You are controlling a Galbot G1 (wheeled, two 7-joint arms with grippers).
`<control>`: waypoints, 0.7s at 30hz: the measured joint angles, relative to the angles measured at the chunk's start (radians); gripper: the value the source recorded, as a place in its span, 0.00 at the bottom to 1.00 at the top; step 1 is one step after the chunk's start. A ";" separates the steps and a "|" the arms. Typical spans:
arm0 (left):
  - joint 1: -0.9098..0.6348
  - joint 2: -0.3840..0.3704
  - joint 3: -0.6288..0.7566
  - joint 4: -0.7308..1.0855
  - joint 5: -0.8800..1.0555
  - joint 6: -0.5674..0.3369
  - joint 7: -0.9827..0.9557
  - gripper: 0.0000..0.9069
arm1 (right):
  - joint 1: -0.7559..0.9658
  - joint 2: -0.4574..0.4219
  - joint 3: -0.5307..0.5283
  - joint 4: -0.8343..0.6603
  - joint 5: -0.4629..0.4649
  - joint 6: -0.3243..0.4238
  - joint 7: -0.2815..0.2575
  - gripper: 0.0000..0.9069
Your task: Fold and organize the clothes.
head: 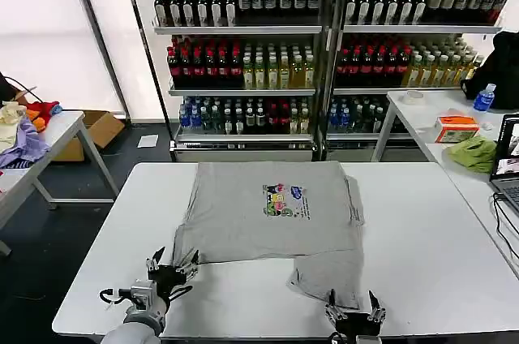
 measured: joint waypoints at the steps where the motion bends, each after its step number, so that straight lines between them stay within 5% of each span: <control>1: 0.000 0.001 0.000 0.001 -0.002 0.003 0.001 0.06 | 0.001 0.000 -0.001 -0.003 0.000 0.001 -0.001 0.00; 21: 0.038 0.008 0.011 -0.007 0.004 0.058 0.029 0.00 | 0.009 0.000 -0.002 -0.043 0.023 0.042 -0.025 0.00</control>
